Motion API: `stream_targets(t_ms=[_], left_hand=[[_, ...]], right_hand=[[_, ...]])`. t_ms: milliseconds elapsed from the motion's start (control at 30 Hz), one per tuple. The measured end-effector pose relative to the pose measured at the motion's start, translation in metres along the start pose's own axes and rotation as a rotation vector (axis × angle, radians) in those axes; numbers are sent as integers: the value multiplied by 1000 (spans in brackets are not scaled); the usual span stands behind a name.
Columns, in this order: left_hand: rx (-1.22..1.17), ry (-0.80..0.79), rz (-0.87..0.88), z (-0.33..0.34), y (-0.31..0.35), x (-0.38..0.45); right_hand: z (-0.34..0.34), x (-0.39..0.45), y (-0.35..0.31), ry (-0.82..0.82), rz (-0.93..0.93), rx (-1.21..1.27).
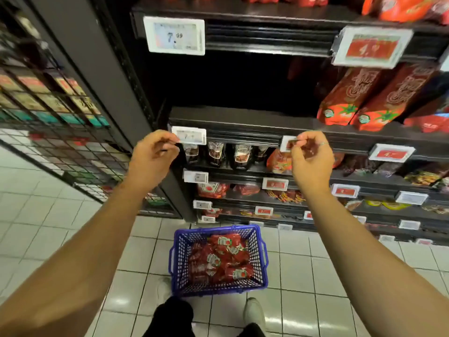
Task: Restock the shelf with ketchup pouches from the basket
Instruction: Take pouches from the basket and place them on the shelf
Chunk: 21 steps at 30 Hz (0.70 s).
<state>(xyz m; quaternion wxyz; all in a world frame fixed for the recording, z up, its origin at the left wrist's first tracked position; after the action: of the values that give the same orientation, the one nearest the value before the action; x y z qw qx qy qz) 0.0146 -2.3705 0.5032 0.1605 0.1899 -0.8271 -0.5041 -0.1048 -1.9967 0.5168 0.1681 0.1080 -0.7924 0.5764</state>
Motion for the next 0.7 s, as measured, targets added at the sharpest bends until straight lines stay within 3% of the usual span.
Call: stream_targets(t_ms=[100, 167, 300, 400, 533, 700], left_hand=[[18, 3, -194, 7, -59, -53], [100, 6, -386, 17, -106, -94], [275, -44, -752, 42, -210, -178], [386, -237, -929, 85, -282, -238], [498, -416, -985, 149, -366, -293], [402, -334, -1125, 211, -485, -333]], right_hand=[[-20, -40, 52, -111, 129, -36], [-22, -71, 112, -254, 339, -112], [-1, -180, 227, -743, 885, -220], [11, -249, 274, -1002, 990, -347], [45, -319, 343, -1081, 1081, -404], [104, -385, 441, -1219, 986, -522]])
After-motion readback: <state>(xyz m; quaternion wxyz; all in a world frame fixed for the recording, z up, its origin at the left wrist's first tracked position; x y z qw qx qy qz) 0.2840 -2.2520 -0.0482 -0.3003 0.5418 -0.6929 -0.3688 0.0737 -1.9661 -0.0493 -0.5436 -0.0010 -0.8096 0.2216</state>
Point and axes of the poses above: each hand's wrist, its own x-axis towards the middle knuckle, its own z-axis out of the palm, y = z × x, the point moved 10 cm from there along x, towards the middle knuckle, and after that the axes turned 6 degrees about -z, right-handed, at the moved point
